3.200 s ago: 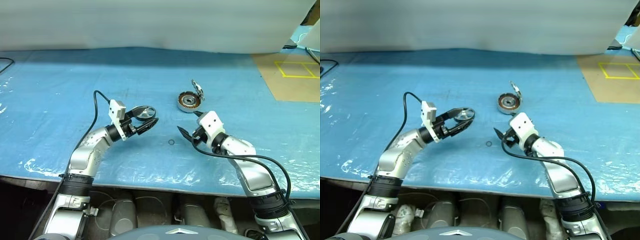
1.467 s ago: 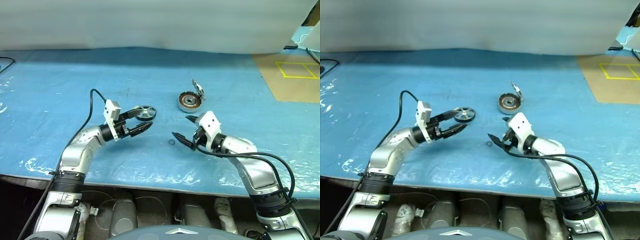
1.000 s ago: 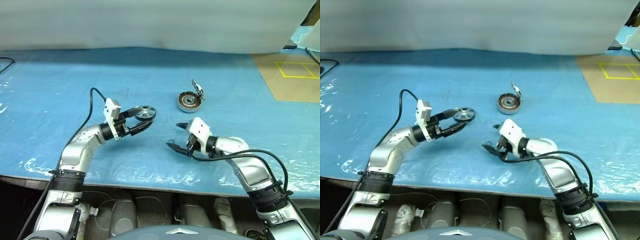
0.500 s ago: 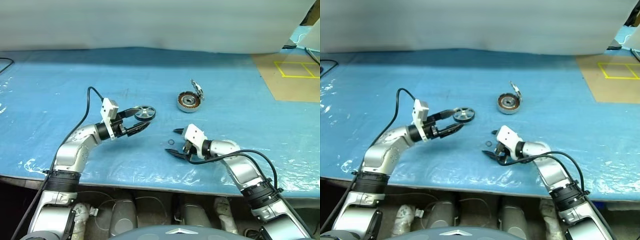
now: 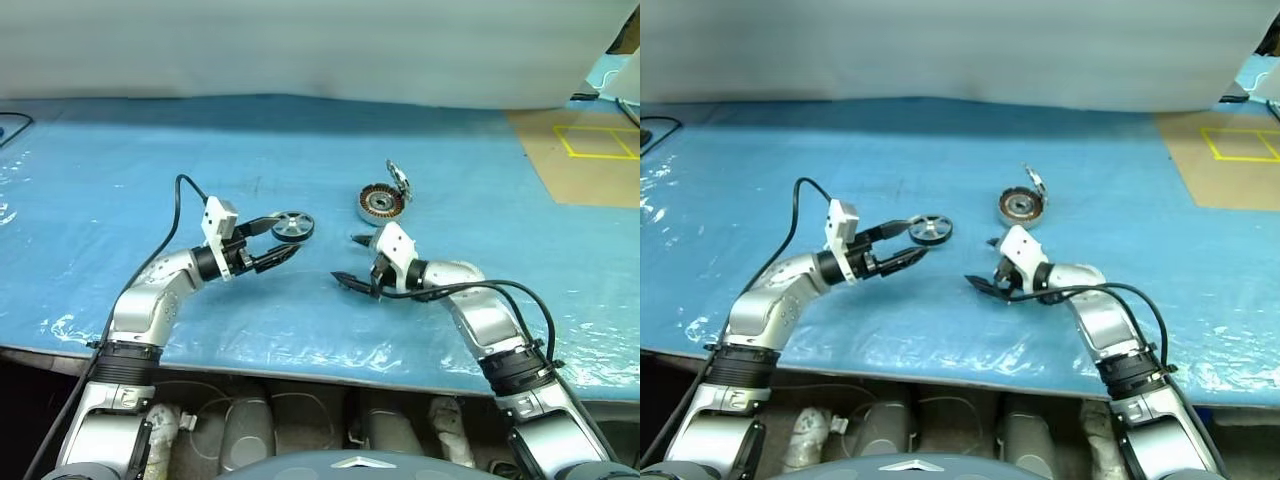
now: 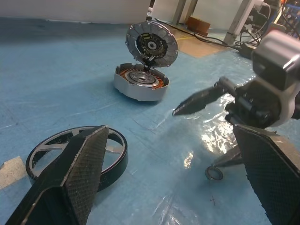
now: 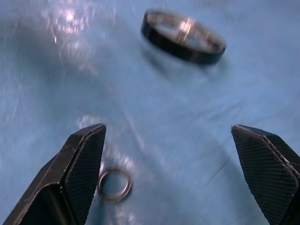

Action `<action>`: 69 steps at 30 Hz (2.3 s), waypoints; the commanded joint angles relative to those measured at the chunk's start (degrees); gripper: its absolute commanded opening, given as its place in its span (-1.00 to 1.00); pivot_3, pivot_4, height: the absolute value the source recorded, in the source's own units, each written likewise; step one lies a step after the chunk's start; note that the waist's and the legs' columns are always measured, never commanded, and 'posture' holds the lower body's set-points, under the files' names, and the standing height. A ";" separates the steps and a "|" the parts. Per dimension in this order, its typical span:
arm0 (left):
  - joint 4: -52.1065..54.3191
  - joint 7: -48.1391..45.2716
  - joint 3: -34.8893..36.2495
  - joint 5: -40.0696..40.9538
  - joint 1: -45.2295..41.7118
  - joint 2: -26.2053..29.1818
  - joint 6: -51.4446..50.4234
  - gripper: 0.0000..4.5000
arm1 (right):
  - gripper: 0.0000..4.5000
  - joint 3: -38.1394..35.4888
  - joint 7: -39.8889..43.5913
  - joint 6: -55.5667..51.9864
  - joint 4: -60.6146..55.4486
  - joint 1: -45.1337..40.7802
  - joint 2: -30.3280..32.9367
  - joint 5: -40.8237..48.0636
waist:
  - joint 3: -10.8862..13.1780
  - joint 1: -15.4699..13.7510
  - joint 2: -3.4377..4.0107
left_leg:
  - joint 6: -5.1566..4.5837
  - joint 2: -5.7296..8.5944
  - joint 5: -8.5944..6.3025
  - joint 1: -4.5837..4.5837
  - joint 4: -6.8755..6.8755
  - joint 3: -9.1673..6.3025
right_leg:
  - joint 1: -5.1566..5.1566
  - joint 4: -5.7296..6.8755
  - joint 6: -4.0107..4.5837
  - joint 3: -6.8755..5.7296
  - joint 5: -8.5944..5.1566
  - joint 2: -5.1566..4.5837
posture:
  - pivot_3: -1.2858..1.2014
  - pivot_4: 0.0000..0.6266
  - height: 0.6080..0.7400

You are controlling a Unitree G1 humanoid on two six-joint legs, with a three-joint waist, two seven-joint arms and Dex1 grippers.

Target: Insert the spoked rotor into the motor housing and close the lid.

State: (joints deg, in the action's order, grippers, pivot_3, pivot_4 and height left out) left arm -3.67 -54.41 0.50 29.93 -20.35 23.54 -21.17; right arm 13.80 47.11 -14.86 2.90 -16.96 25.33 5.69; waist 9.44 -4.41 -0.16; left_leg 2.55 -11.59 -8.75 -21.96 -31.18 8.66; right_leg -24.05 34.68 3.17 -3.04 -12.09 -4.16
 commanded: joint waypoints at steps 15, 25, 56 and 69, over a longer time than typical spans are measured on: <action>1.13 2.07 0.41 -1.27 -1.16 -1.49 1.84 1.00 | 0.63 2.80 -0.72 4.84 2.33 4.57 -0.24 -3.10 | 0.00 0.38 0.00 | 0.00 -0.08 0.00 0.59 0.00 0.03 | 0.49 0.00 -0.35 -0.01 -0.22 0.01 | 0.03 -0.52 1.00; 1.57 2.48 0.62 -1.51 -0.74 -1.73 1.79 1.00 | -0.75 2.68 -1.43 6.78 5.01 4.27 -0.13 -3.44 | 0.00 0.36 0.00 | 0.00 -0.07 -0.01 0.85 0.00 0.02 | 0.78 -0.04 -0.39 -0.01 -0.24 0.00 | 0.03 -0.52 1.00; -0.97 0.73 -0.27 -2.44 -2.70 -2.19 2.10 1.00 | -0.75 -12.30 -5.46 7.75 7.55 13.11 10.53 -0.97 | -0.11 -1.14 -0.19 | -0.01 0.03 -0.01 0.85 0.62 0.01 | 1.11 -1.03 -0.44 -0.12 -0.23 -0.03 | 0.03 -0.52 1.00; -1.40 0.75 -0.16 -2.40 -2.36 -2.17 1.68 1.00 | 0.26 -12.47 -2.44 4.99 1.39 14.32 10.45 2.25 | -0.11 -1.07 -0.19 | -0.01 0.00 -0.01 0.83 0.88 0.02 | 1.02 -1.15 -0.42 -0.15 -0.24 0.02 | 0.03 -0.52 1.00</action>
State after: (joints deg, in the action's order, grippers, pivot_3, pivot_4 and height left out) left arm -5.90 -53.29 -0.07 27.55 -22.22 21.27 -20.24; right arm -0.41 43.61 -8.24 4.52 -4.31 35.56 8.58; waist 9.33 -5.47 -0.35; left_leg 2.54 -11.59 -8.76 -21.13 -30.29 8.68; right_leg -23.04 33.52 2.76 -3.20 -12.33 -4.14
